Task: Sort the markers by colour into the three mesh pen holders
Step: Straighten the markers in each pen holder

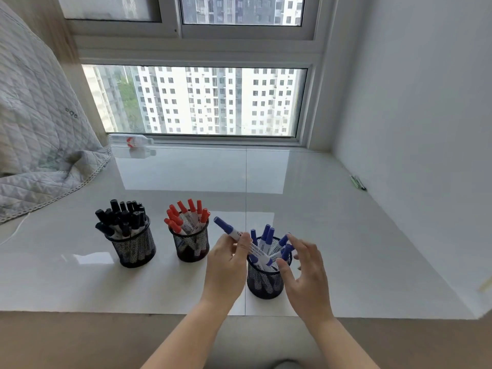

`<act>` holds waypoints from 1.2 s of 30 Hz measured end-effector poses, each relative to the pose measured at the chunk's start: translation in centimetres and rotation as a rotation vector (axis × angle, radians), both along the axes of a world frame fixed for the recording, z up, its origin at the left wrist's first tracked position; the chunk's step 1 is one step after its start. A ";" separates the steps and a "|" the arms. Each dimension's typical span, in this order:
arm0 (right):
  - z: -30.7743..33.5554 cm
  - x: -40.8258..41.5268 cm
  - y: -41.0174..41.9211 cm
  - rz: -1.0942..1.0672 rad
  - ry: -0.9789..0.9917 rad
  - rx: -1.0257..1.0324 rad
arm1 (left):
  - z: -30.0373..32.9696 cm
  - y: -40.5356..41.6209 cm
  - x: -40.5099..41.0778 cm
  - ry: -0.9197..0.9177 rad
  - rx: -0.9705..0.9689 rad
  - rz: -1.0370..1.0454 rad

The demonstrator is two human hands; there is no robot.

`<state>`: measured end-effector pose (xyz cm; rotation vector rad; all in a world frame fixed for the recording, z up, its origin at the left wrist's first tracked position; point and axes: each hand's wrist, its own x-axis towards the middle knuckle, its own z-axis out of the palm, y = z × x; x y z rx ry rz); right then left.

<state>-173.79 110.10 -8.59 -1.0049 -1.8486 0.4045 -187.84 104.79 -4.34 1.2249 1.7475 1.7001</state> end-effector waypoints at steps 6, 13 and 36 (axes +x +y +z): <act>-2.0 0.1 0.3 0.125 0.099 -0.487 | 0.1 0.1 -0.5 0.155 0.015 0.038; -3.2 -1.9 1.0 0.146 0.223 -0.620 | 0.3 -0.1 -0.4 0.088 0.020 0.050; -3.2 -3.8 -0.7 0.020 0.298 -0.574 | -3.1 -0.2 -0.5 0.512 -0.003 0.129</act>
